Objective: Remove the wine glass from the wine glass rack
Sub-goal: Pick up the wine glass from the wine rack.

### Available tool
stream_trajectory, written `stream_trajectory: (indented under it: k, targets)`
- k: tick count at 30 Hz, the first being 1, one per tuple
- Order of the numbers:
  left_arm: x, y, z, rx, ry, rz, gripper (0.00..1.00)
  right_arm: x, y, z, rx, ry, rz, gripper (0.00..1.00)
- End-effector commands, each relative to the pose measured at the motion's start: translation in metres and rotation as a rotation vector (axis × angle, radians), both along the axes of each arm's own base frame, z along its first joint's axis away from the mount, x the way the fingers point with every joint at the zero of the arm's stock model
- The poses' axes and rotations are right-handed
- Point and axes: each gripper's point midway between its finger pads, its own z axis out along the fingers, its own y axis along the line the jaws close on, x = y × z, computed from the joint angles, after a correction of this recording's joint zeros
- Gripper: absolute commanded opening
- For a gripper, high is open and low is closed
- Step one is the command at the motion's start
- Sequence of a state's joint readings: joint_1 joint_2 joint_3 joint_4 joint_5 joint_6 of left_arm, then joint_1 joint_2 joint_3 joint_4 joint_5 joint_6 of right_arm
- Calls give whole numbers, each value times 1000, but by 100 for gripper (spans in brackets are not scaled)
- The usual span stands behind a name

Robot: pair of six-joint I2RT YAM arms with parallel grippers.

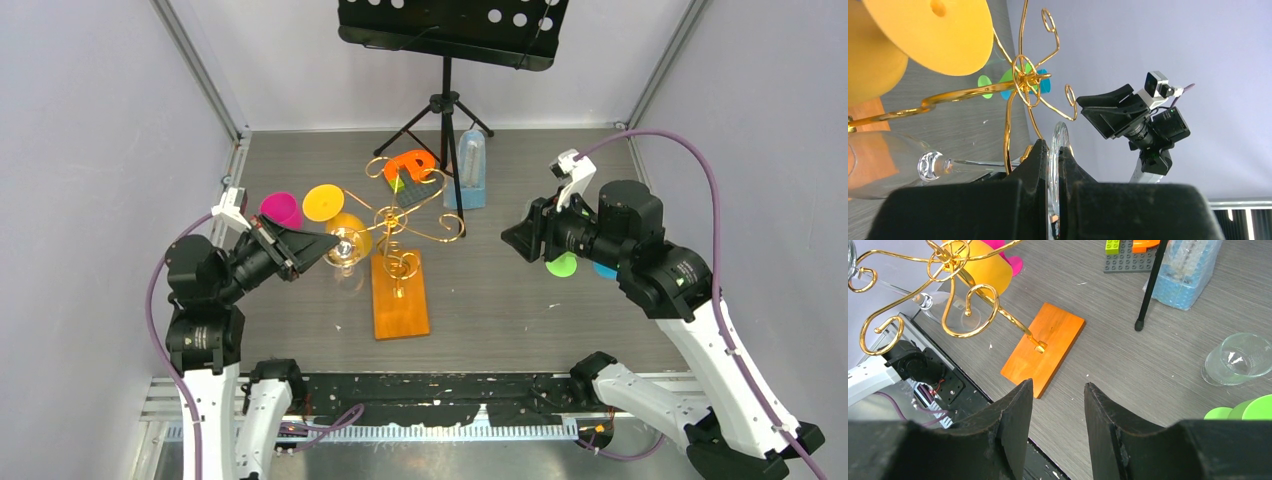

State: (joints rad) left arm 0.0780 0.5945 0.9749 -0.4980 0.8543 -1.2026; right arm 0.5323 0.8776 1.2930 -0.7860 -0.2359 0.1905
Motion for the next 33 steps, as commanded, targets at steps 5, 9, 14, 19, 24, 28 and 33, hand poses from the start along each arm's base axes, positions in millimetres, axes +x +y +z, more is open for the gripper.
stream_trajectory:
  k: [5, 9, 14, 19, 24, 28, 33]
  targets:
    - [11, 19, 12, 7, -74, 147, 0, 2, 2, 21, 13, -55, 9, 48]
    - [12, 23, 11, 4, -63, 170, 0, 2, 4, 21, 7, -54, 21, 48]
    - [11, 21, 14, -17, -66, 148, 0, 3, 7, 18, 0, -49, 35, 48]
    - [7, 16, 16, -32, -77, 110, 0, 3, 10, 14, -7, -40, 46, 48]
    - [2, 12, 21, -52, -101, 75, 0, 2, 11, 13, -13, -35, 50, 48]
    - [-1, 11, 23, -52, -116, 71, 0, 0, 12, 14, -16, -34, 54, 48]
    - [-2, 13, 22, -54, -125, 93, 0, -3, 13, 14, -18, -33, 59, 48]
